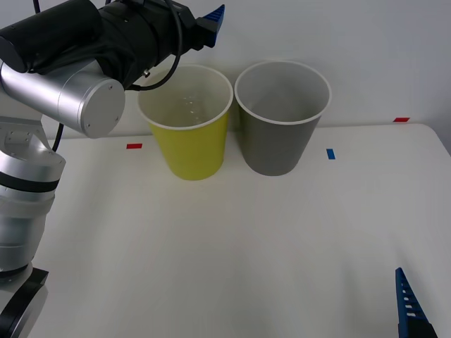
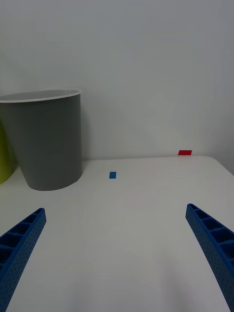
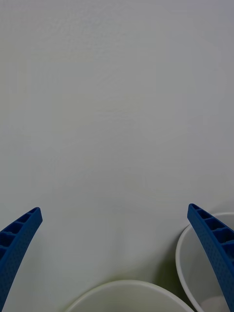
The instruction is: Put cans in the gray bin and PET bottles in the light green bin.
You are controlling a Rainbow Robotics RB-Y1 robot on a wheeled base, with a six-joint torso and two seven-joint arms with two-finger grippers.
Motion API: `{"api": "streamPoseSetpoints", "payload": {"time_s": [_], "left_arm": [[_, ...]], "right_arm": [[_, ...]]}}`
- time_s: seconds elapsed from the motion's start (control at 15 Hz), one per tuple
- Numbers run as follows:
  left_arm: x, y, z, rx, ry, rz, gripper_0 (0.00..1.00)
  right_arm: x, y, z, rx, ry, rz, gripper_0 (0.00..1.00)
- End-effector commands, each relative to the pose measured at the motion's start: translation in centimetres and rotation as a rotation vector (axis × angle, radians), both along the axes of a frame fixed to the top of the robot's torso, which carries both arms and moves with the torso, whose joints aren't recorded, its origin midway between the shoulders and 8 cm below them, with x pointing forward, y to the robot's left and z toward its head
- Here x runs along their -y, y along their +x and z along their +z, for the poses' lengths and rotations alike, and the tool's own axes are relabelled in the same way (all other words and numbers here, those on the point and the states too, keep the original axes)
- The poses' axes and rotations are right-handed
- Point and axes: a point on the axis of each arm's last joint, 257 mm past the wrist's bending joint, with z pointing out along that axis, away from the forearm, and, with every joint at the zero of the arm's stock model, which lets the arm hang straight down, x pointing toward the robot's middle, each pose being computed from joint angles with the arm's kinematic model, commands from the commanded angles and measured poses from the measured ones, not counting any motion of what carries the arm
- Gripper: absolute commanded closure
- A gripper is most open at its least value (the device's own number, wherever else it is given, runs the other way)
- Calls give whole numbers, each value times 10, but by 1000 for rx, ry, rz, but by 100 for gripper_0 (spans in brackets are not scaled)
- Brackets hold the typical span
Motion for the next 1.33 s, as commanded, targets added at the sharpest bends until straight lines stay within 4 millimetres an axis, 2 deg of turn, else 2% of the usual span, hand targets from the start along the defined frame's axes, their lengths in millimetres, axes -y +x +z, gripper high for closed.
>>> {"api": "streamPoseSetpoints", "payload": {"time_s": [0.07, 0.27, 0.4, 0.67, 0.87, 1.07, 1.2, 1.33], "left_arm": [[-2, 0, 0, -1, -5, -1, 0], [-8, -8, -10, 0, -37, -22, 0], [-24, -21, -25, -8, -59, -29, 0], [-69, -59, -44, 25, 4, 14, 0], [-109, -90, -67, 36, -14, 62, 0], [-149, -121, -99, 21, -28, 125, 0], [-169, -136, -116, 19, -46, 158, 0], [-180, -149, -130, 18, -61, 177, 0]], "right_arm": [[0, 0, 0, 0, 0, 0, 0], [0, 0, 0, 0, 0, 0, 0], [0, 0, 0, 0, 0, 0, 0], [0, 0, 0, 0, 0, 0, 0], [0, 0, 0, 0, 0, 0, 0], [0, 0, 0, 0, 0, 0, 0], [0, 0, 0, 0, 0, 0, 0], [0, 0, 0, 0, 0, 0, 0]]}}
